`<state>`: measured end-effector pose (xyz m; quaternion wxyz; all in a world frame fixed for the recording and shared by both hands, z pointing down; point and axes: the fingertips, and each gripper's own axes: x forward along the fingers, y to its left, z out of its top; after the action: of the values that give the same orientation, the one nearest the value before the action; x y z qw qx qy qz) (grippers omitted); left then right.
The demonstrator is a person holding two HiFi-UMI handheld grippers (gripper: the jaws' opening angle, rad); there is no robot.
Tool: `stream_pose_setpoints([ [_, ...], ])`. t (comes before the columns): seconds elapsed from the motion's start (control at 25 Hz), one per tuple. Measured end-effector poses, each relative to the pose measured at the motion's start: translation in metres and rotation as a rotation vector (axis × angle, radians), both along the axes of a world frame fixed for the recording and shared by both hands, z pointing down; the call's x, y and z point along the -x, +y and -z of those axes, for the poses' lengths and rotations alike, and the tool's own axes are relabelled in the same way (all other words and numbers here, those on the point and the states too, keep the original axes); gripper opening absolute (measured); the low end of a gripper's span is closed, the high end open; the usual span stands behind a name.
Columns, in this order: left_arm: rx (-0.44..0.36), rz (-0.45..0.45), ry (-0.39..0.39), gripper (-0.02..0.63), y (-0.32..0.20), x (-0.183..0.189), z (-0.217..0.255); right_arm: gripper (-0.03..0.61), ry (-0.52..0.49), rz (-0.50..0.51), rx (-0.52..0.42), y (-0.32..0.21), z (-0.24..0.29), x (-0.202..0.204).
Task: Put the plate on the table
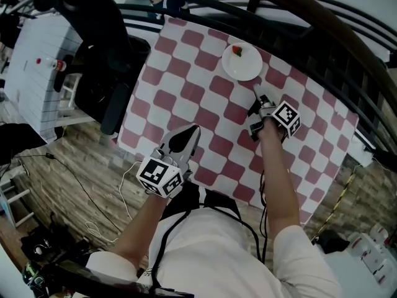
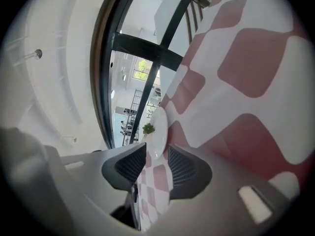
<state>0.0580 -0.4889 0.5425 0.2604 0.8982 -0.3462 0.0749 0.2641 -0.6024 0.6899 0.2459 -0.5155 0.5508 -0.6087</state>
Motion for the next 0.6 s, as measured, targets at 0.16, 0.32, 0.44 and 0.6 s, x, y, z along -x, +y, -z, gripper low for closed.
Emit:
stream_pose_setpoints([
  [0.16, -0.021, -0.021, 0.004, 0.007, 0.007, -0.001, 0.011, 0.089, 0.031, 0.047, -0.059, 0.020, 0.024, 0.012],
  [0.32, -0.033, -0.048, 0.004, 0.006, 0.016, -0.005, 0.020, 0.046, 0.068, 0.069, -0.122, 0.041, 0.055, 0.017],
  [0.44, -0.046, -0.067, 0.011, 0.006, 0.026, -0.005, 0.030, 0.023, 0.093, 0.080, -0.149, 0.060, 0.075, 0.022],
  [0.6, -0.070, -0.095, 0.023, 0.006, 0.035, -0.008, 0.042, 0.006, 0.117, 0.081, -0.181, 0.082, 0.098, 0.023],
])
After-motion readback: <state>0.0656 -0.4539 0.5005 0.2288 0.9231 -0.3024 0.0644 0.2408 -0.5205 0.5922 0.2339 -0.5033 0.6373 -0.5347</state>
